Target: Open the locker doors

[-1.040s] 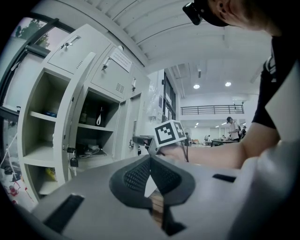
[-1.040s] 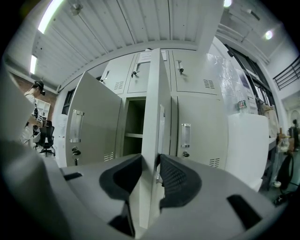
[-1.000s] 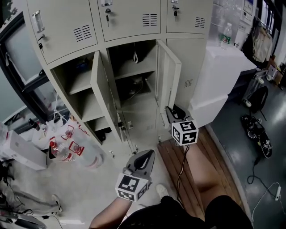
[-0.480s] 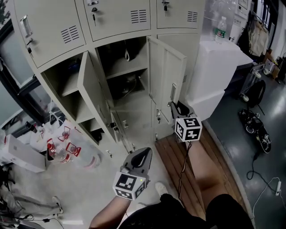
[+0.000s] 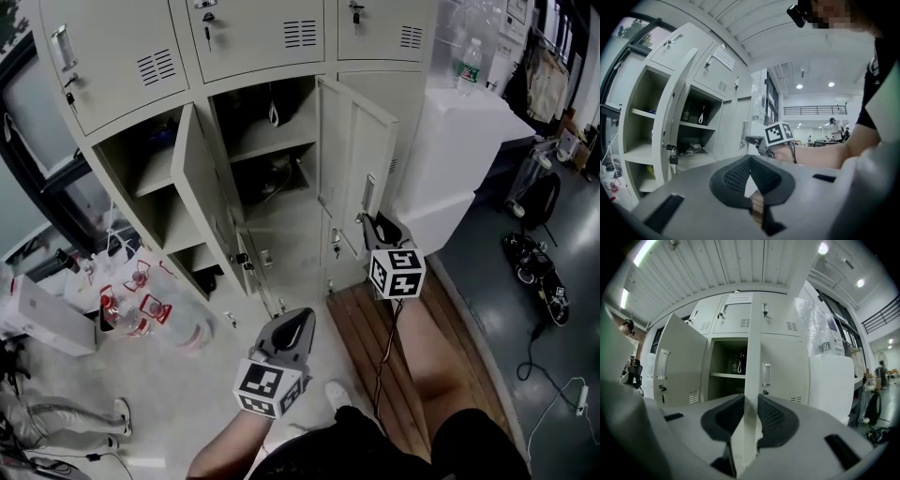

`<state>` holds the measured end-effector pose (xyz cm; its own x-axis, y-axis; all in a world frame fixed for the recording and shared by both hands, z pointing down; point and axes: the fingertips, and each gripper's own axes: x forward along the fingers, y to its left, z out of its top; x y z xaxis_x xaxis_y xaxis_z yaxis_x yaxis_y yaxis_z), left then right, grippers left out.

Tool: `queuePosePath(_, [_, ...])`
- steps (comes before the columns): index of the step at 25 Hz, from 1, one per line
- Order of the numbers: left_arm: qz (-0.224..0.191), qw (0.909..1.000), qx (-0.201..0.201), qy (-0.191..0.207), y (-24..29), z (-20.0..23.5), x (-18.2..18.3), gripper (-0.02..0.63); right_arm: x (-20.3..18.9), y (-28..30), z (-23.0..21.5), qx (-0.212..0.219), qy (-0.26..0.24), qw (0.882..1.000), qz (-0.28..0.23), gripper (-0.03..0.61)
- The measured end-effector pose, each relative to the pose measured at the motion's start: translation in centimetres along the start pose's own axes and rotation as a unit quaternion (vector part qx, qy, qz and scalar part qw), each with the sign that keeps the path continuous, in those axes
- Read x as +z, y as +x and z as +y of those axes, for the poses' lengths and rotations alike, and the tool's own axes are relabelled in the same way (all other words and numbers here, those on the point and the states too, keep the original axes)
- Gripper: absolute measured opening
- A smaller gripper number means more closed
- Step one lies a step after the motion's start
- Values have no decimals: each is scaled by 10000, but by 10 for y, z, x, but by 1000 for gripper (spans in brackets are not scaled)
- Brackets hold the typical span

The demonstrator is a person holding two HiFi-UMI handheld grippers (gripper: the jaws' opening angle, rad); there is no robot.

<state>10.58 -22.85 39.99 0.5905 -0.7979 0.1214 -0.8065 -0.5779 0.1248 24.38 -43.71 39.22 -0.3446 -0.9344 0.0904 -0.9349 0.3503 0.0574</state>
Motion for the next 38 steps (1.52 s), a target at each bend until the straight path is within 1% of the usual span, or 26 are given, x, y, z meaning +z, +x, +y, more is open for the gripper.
queuePosePath(7, [-14,9998,219,32,-29,12,-3,3,0,-26,9,-219,-21,9998,-39,80])
queuePosePath(9, [-47,9995,300,17,-41,16,-3,3,1,-37,18,-185,2,9998,-57,57])
queuePosePath(10, [-70,9994,340,10,-47,18,-3,3,1,-43,25,-123,24,9999,-68,22])
queuePosePath(11, [-93,9992,381,6,-54,20,-3,3,1,-49,33,-37,46,10000,-75,2])
queuePosePath(16, [-188,9982,575,-22,-88,26,-2,3,-2,-78,83,382,134,9992,7,0])
queuePosePath(20, [-185,9975,688,38,-111,29,-4,3,-1,-103,124,696,222,9973,32,0])
queuePosePath(26, [-318,9937,1075,-34,-141,30,-3,3,4,-140,172,1292,217,9914,16,0])
queuePosePath(32, [-402,9872,1543,-75,-158,15,-1,3,8,-169,190,1798,190,9835,15,0])
queuePosePath(38, [-447,9801,1928,-177,-160,-21,-2,3,2,-201,184,2274,164,9736,121,0])
